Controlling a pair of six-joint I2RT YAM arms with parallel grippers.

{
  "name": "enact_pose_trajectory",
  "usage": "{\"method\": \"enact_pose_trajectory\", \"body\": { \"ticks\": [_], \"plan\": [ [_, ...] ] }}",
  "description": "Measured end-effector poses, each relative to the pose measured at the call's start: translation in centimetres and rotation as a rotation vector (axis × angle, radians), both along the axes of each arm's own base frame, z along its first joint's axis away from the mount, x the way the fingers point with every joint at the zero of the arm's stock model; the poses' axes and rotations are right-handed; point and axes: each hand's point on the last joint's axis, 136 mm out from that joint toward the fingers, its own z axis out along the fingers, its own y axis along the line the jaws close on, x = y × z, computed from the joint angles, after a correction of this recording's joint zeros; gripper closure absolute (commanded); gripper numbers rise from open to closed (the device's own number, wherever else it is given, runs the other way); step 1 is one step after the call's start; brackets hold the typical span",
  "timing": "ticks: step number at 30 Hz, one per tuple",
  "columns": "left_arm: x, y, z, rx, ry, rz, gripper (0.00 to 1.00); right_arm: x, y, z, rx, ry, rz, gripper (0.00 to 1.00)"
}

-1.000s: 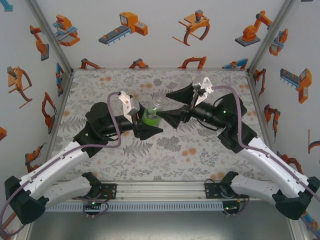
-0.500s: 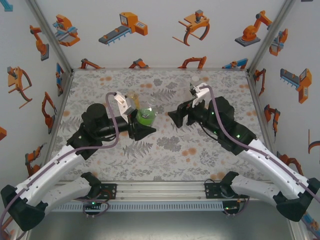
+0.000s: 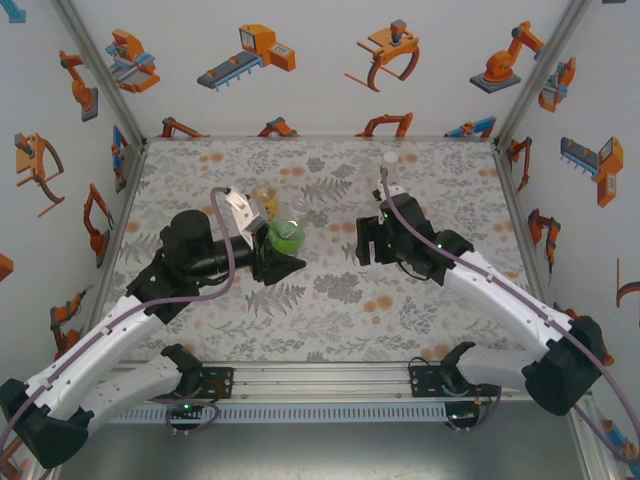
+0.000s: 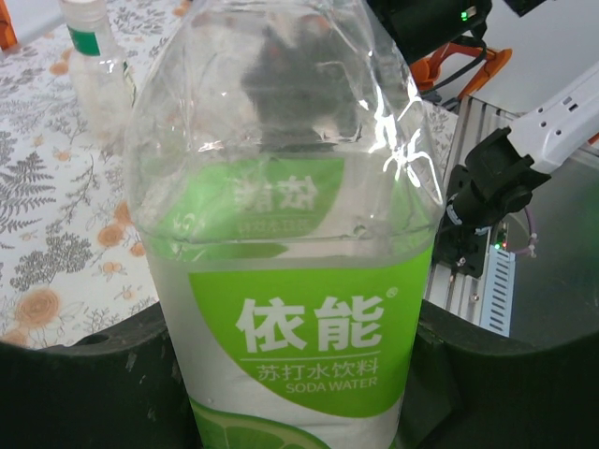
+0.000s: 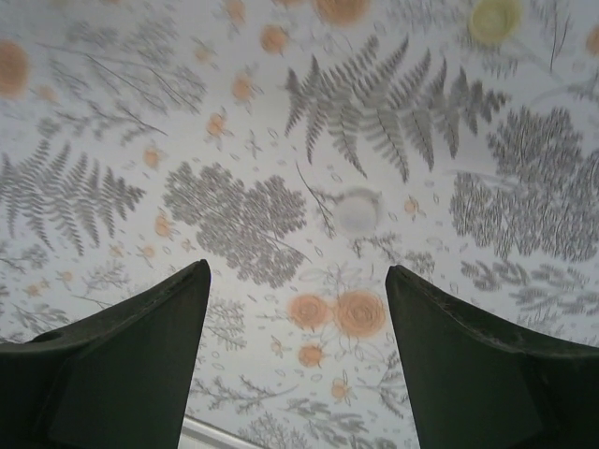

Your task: Screw on the bottle caps

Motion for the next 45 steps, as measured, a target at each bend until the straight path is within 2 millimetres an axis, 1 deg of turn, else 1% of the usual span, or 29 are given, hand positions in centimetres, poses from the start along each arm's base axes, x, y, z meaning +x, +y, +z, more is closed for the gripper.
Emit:
{"method": "enact_pose_trajectory", "body": {
  "ticks": [3, 6, 13, 21, 23, 27, 32, 36, 40, 45],
  "plan": [
    [0.1, 0.1, -0.4, 0.011, 0.016, 0.007, 1.0, -0.4, -0.4, -2.6, -0.047, 0.108, -0.014, 0.34],
    [0.1, 0.2, -0.5, 0.015, 0.022, 0.015, 1.0, -0.7, -0.3, -4.1, -0.079, 0.177, -0.019, 0.37],
    [0.1, 0.5, -0.1, 0.004, 0.021, 0.034, 1.0, -0.6, 0.0, -6.3, -0.144, 0.284, -0.018, 0.42],
    [0.0, 1.0, -0.1, -0.001, 0.022, 0.053, 0.98, -0.7, -0.1, -9.7, -0.211, 0.385, -0.032, 0.46],
    [0.0, 1.2, -0.2, -0.001, 0.02, 0.059, 0.98, -0.7, -0.1, -10.2, -0.221, 0.399, -0.041, 0.47],
    [-0.1, 1.5, -0.3, -0.002, 0.02, 0.07, 0.98, -0.5, -0.2, -11.0, -0.233, 0.416, -0.054, 0.47],
    [0.0, 1.6, -0.5, 0.001, 0.022, 0.08, 0.97, 0.3, -0.3, -11.7, -0.238, 0.41, -0.079, 0.49],
    [0.0, 1.6, -0.5, 0.001, 0.022, 0.081, 0.97, 0.9, -0.6, -11.6, -0.249, 0.39, -0.118, 0.53],
    [0.0, 1.6, -0.5, 0.001, 0.022, 0.081, 0.97, 1.7, -0.9, -11.6, -0.247, 0.371, -0.165, 0.54],
    [0.0, 1.6, -0.9, 0.007, 0.028, 0.084, 0.97, 2.3, -1.2, -12.1, -0.239, 0.376, -0.2, 0.54]
  ]
}}
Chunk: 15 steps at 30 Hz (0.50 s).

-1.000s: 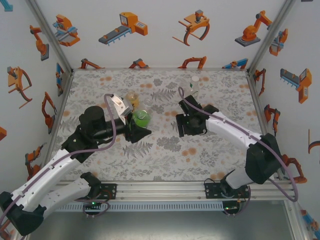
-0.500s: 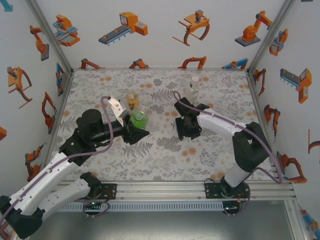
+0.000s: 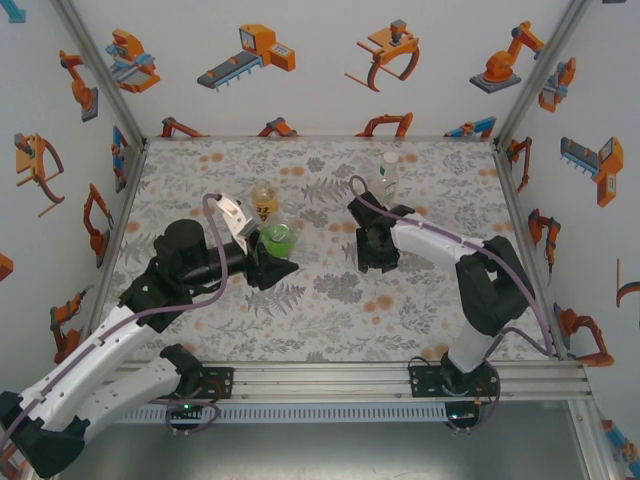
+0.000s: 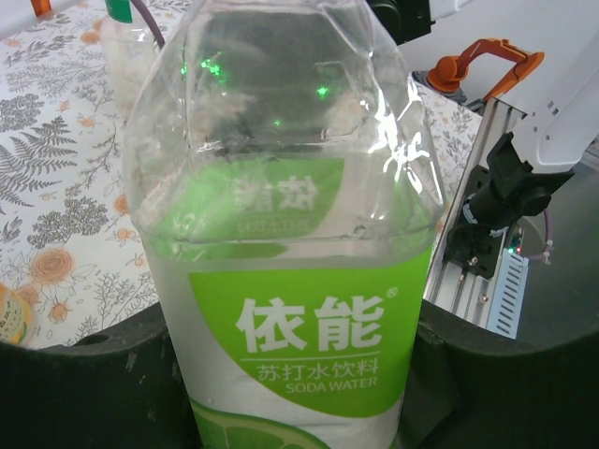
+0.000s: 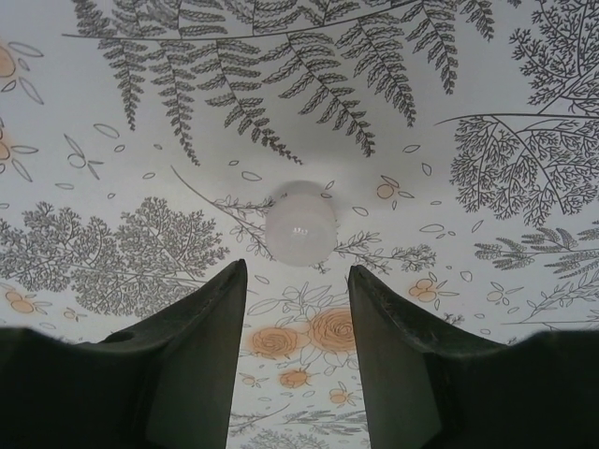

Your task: Screw on the bottle caps

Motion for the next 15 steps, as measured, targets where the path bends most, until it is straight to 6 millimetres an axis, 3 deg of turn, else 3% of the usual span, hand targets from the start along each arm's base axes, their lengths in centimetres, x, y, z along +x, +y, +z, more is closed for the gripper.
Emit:
{"method": "enact_pose_trajectory", "body": {
  "ticks": [15],
  "plan": [
    [0.12, -0.11, -0.36, 0.007, 0.008, 0.0, 0.96, 1.02, 0.3, -1.08, 0.027, -0.005, -0.036, 0.56]
  ]
}}
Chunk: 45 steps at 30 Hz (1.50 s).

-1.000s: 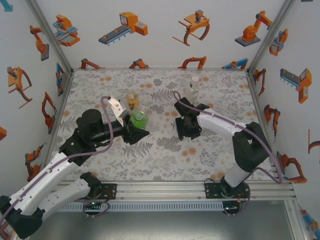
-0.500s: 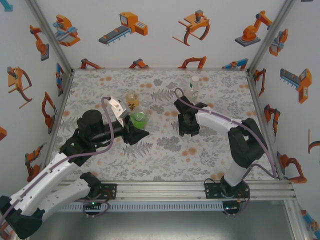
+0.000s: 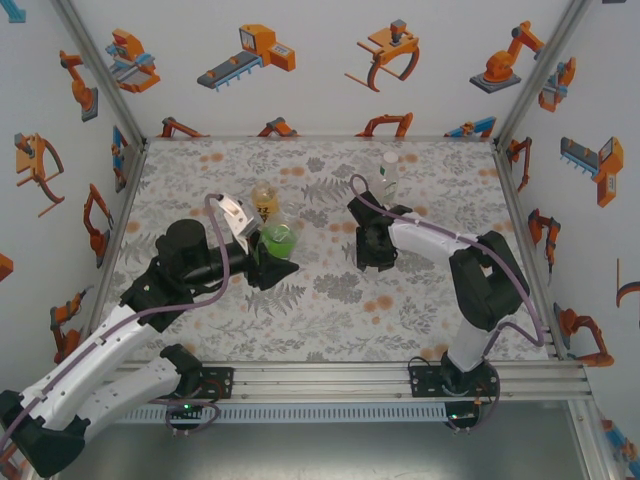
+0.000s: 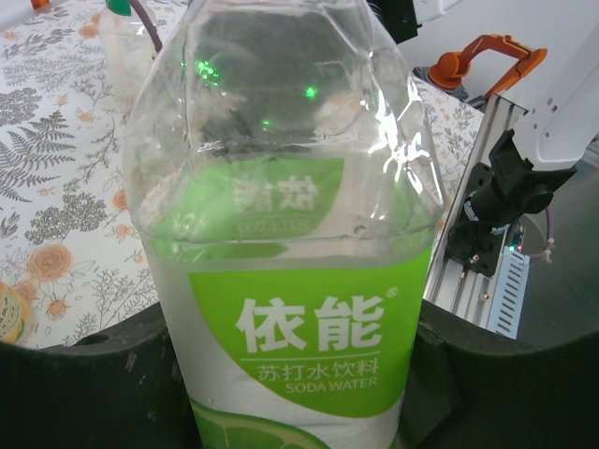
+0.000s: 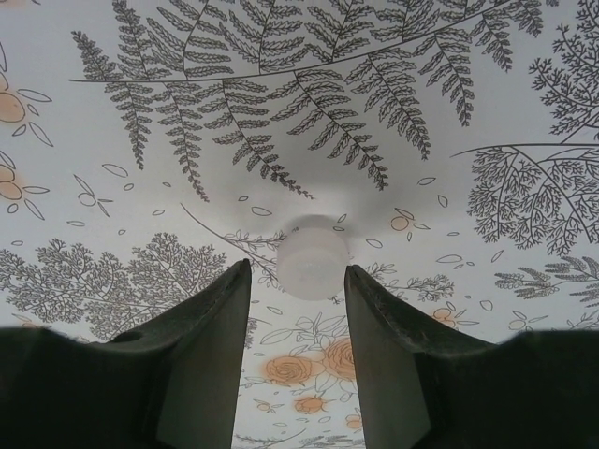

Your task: Screw on the bottle caps

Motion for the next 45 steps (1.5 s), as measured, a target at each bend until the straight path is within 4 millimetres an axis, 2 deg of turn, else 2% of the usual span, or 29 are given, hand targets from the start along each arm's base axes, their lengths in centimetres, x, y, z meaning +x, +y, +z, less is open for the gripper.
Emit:
{"method": "enact_pose_trajectory", "body": {
  "ticks": [18, 45],
  "plan": [
    [0.2, -0.1, -0.3, 0.004, 0.01, 0.001, 0.96, -0.4, -0.8, -0.9, -0.011, 0.021, -0.026, 0.56],
    [0.2, -0.1, -0.2, 0.001, 0.016, 0.003, 0.96, -1.0, -0.6, -1.9, 0.008, 0.05, -0.026, 0.61]
  ]
}}
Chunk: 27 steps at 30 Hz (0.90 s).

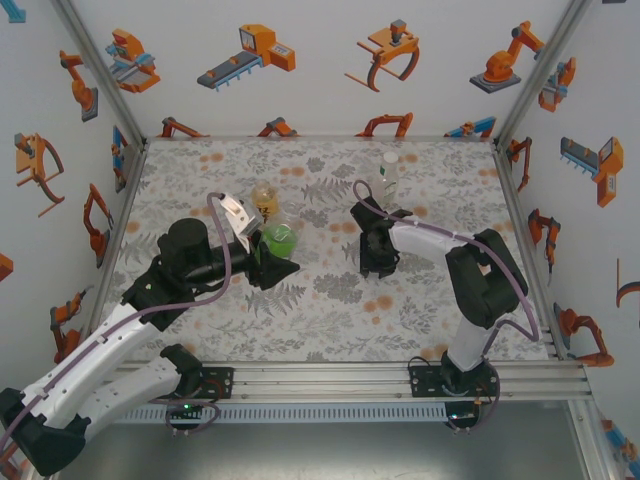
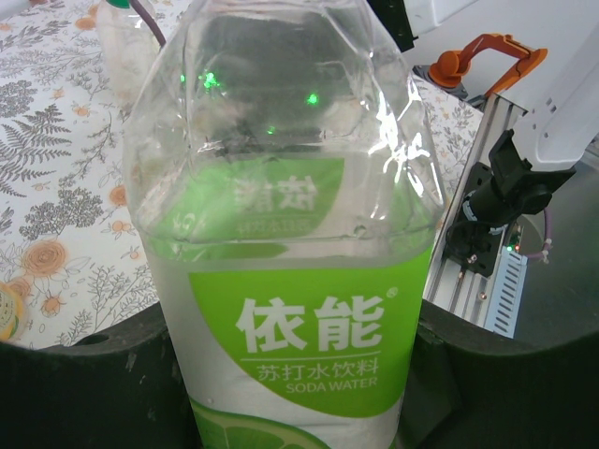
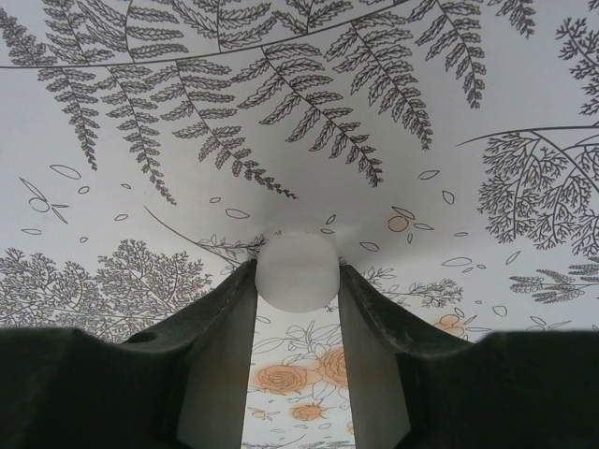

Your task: Screw on the bottle caps

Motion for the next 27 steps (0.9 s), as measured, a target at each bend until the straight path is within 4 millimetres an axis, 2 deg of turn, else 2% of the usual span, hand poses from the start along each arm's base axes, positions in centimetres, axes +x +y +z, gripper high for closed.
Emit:
{"method": "enact_pose_trajectory", "body": {
  "ticks": [13, 27],
  "plan": [
    [0.07, -0.05, -0.1, 0.002, 0.002, 0.001, 0.95, 0.13, 0.06, 0.02, 0.002, -0.006, 0.0, 0.57],
    [0.14, -0.1, -0.22, 0.005, 0.006, 0.001, 0.95, 0.24, 0.13, 0.05, 0.005, -0.011, 0.001, 0.61]
  ]
}}
